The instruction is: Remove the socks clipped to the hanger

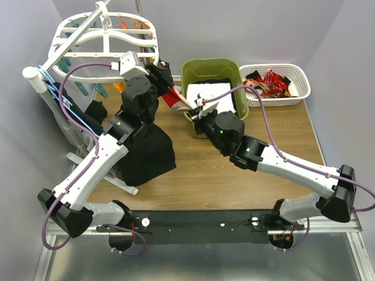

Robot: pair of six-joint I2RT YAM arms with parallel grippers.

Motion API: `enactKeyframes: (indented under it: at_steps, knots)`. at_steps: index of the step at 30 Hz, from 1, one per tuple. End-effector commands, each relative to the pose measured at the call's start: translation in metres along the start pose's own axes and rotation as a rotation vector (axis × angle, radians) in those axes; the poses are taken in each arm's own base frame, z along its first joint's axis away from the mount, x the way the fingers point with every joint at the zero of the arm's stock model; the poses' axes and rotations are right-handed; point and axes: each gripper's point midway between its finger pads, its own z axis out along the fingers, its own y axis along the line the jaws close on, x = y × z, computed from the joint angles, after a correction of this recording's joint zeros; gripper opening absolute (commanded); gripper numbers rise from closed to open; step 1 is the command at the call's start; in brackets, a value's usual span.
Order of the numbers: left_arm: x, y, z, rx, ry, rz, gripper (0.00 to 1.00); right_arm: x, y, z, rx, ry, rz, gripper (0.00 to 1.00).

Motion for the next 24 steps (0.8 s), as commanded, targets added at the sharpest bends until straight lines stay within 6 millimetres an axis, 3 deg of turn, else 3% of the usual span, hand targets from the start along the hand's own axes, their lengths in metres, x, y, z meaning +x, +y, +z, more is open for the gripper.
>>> enactKeyframes:
  at_steps: [1,7,11,14,15,20,21,23,24]
  knots:
    - [-0.012,0.003,0.007,-0.008,-0.001,-0.099,0.69,-0.022,0.008,-0.004,-0.077,-0.005,-0.007,0.01]
    - [-0.003,0.025,0.020,-0.090,0.059,-0.180,0.69,-0.024,0.009,-0.006,-0.097,-0.017,-0.043,0.01]
    - [-0.005,0.031,0.020,-0.094,0.061,-0.207,0.62,-0.016,0.004,-0.007,-0.078,-0.006,-0.080,0.01]
    - [-0.010,0.032,0.020,-0.090,0.046,-0.207,0.53,-0.011,-0.003,-0.009,-0.047,0.000,-0.102,0.01]
    - [-0.010,0.032,0.020,-0.088,0.044,-0.204,0.44,-0.012,-0.004,-0.010,-0.046,-0.006,-0.101,0.01]
    - [-0.012,0.030,0.021,-0.064,0.030,-0.174,0.28,-0.021,-0.004,-0.021,-0.077,-0.048,-0.081,0.01]
    - [-0.012,0.028,0.021,-0.053,0.031,-0.172,0.19,-0.021,-0.003,-0.022,-0.085,-0.050,-0.078,0.01]
    - [-0.013,0.025,0.022,-0.034,0.026,-0.165,0.14,-0.024,-0.004,-0.025,-0.088,-0.062,-0.069,0.01]
    - [-0.013,0.024,0.022,-0.025,0.030,-0.159,0.02,-0.022,-0.004,-0.026,-0.091,-0.061,-0.072,0.01]
